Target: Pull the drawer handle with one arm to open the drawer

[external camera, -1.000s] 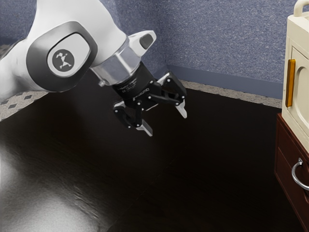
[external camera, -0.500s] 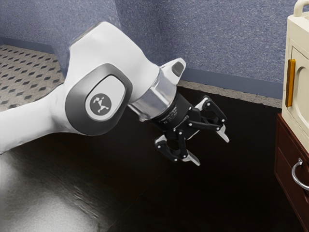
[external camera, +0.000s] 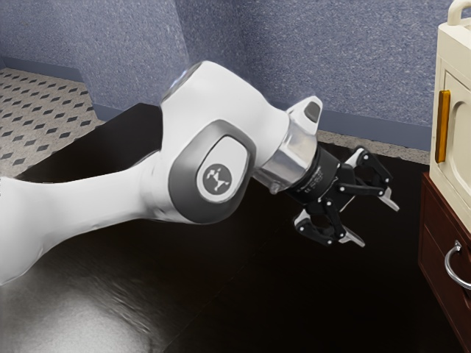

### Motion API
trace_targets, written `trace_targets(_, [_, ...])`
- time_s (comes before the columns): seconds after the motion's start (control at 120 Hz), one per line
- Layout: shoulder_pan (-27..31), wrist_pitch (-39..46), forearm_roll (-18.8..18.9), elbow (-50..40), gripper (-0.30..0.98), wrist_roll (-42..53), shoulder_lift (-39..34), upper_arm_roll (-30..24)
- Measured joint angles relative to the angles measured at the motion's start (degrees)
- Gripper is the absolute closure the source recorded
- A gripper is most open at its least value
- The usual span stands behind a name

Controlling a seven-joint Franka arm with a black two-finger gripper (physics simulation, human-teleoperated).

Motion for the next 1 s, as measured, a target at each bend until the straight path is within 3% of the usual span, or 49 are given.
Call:
trace_targets(0.392, [-2.5,3.2,-0.3,-3.1,0.33,0.3,-1.3,-0.7])
trace_targets(0.65, [-7.4,4.0,-0.2,-3.3,0.34,2.2,-0.6,-0.7])
trace_targets(1.0, [-14.6,5.5,0.3,-3.3,0.26,4.9,1.0,-0.6])
